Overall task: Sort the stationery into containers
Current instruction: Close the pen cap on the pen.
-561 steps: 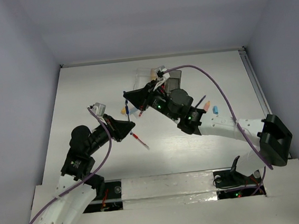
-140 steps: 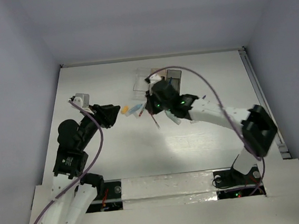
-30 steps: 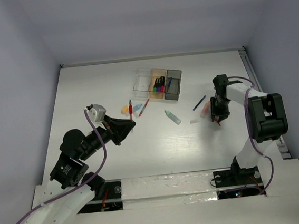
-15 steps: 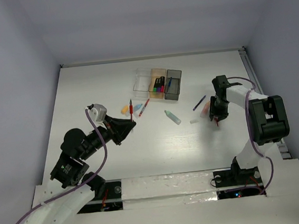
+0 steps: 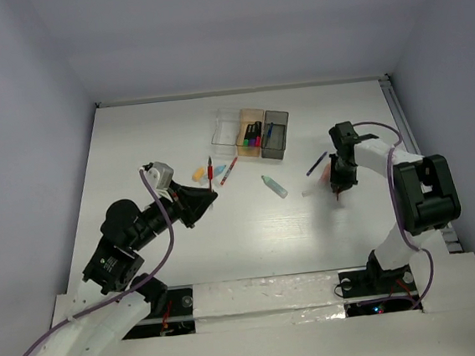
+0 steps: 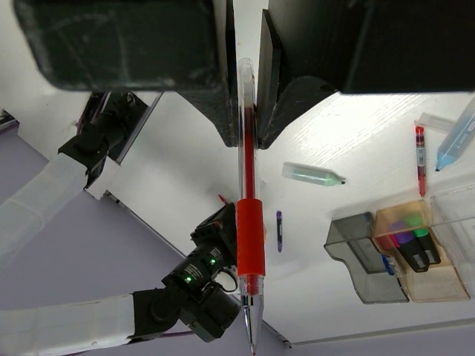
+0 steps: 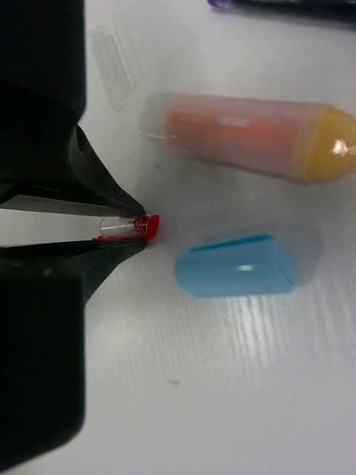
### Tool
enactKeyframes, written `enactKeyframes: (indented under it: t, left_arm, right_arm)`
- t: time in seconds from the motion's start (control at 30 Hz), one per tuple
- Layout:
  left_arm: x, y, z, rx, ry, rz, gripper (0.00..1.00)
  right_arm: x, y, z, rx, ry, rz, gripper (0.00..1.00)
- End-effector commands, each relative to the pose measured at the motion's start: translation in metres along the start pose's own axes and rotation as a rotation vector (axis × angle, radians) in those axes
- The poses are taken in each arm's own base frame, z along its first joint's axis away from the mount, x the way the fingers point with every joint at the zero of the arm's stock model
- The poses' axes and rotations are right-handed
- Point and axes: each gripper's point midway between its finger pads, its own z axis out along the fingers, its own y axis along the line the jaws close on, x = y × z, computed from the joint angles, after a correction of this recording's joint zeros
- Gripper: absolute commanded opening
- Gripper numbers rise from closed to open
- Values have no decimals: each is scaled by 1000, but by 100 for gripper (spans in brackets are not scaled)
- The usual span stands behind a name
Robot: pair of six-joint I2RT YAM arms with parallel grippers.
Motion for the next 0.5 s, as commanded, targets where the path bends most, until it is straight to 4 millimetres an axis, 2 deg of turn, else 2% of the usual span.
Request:
enactKeyframes:
  t: [0.0,0.07,0.1,0.17,0.2,0.27,0.3,0.33,0.4,0.43,0.47]
  left_arm:
    - [-23,-6,1,15,-59,25,0]
    - [-20,-5,3,15,-46,20,0]
    - [-20,-4,4,14,-43,19,0]
    - [-15,-4,8,21,-25,11,0]
    - [-14,-4,8,25,-18,10,0]
    - [-9,-1,12,22,4,0,0]
    - [-8,0,13,22,10,-2,0]
    - [-5,2,16,17,22,-5,0]
    - [-3,5,18,7,30,-9,0]
    - [-1,8,20,-7,37,-13,0]
    - [-2,13,21,-24,33,-13,0]
  right_arm:
    - [-6,12,-18,-19,-93,-7,1]
    - [-2,22,-34,-23,-127,-47,0]
    - [-6,25,-50,-30,-182,-53,0]
    - [-11,44,-73,-83,-262,-83,0]
    - [-5,68,-85,-148,-291,-139,0]
    - [-15,108,-124,-298,-425,-161,0]
    - [-4,140,-142,-401,-458,-216,0]
    - [-15,168,-172,-527,-561,-205,0]
    - [-13,205,-203,-680,-638,-217,1]
    - [-10,237,-234,-811,-713,-232,1]
    - [-10,253,-247,-862,-744,-240,1]
